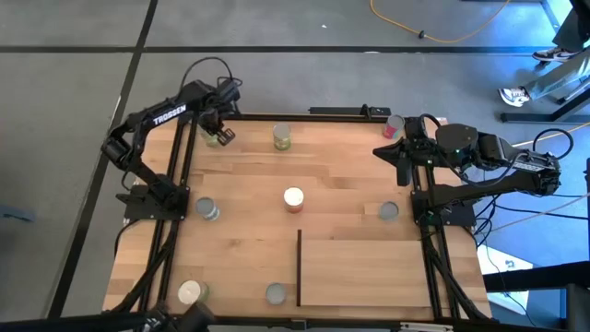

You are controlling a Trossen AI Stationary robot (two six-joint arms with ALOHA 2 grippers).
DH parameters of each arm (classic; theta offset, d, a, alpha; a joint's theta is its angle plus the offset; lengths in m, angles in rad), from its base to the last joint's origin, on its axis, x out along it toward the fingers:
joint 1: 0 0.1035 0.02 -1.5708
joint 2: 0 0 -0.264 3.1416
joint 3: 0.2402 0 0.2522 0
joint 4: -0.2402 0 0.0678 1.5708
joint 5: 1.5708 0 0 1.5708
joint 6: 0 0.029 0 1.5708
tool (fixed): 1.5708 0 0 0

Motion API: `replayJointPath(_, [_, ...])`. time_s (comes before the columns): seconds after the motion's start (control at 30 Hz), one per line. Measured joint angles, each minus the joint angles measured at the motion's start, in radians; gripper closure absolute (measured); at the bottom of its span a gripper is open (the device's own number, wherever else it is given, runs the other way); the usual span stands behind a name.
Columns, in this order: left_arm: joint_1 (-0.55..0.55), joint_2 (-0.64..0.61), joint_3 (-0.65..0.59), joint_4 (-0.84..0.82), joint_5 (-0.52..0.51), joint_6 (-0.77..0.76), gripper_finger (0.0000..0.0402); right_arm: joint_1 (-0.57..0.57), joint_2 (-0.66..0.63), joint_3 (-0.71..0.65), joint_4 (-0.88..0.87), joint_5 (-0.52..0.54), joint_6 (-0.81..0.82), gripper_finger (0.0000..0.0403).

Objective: Pick and place cans onto a shelf
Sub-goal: Put the left canned pears on the shelf

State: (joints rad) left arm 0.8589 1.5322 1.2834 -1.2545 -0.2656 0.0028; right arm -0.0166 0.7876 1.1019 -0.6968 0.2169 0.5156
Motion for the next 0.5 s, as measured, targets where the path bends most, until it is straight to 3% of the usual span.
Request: replayJointPath(0.5, [-0.309, -0.002, 0.515, -0.193, -0.013, 0.123, 0.0401, 0.0, 0.001, 0.0, 0.0, 0.0, 0.0, 0.0382])
